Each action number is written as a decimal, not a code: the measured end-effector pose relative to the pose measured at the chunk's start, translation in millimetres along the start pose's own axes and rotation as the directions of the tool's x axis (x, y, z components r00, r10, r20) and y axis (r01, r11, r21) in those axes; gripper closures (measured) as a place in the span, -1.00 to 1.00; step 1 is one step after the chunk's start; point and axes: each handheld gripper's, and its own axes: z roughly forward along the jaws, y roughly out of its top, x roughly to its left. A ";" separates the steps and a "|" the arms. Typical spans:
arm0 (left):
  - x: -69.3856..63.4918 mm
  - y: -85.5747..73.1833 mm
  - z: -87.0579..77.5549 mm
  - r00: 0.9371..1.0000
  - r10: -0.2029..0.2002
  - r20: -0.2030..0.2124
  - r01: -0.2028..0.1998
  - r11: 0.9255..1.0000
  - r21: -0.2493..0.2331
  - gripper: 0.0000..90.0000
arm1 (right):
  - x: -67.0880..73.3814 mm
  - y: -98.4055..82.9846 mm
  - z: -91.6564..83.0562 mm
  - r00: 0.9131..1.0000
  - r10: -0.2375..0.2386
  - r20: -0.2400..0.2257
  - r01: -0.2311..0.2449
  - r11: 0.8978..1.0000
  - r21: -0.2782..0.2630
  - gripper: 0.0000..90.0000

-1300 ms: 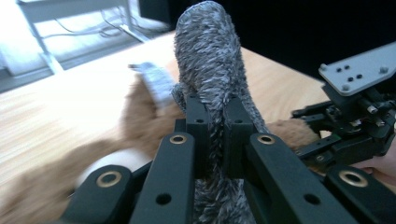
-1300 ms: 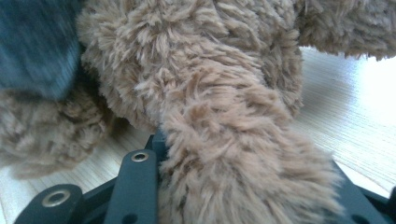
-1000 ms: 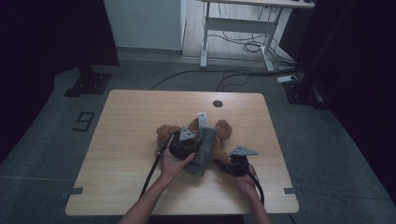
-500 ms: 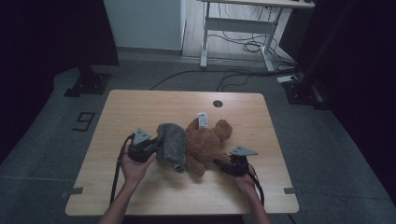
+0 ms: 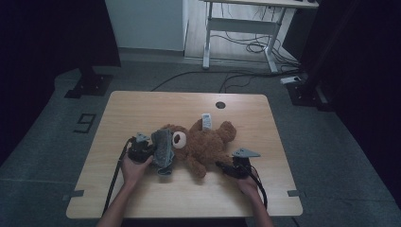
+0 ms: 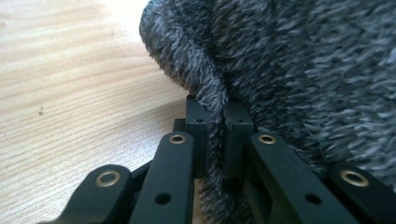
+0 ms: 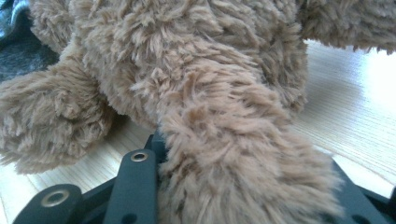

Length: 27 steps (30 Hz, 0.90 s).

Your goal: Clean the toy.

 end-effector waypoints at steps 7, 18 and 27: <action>1.0 -1.6 -27.9 1.000 0.026 -0.008 -0.026 0.998 -0.061 0.83 | -0.1 -0.2 -0.4 1.000 0.001 0.006 -0.001 1.000 0.000 0.22; 32.5 -55.2 -91.8 0.999 0.003 -0.050 -0.008 0.994 -0.107 0.83 | -2.5 -0.9 -0.5 1.000 0.018 -0.004 -0.017 1.000 0.013 0.10; 56.3 -89.8 -104.3 0.996 -0.051 -0.067 0.049 0.998 -0.028 0.80 | -3.3 -0.9 -0.8 1.000 0.025 0.003 -0.025 1.000 0.011 -0.02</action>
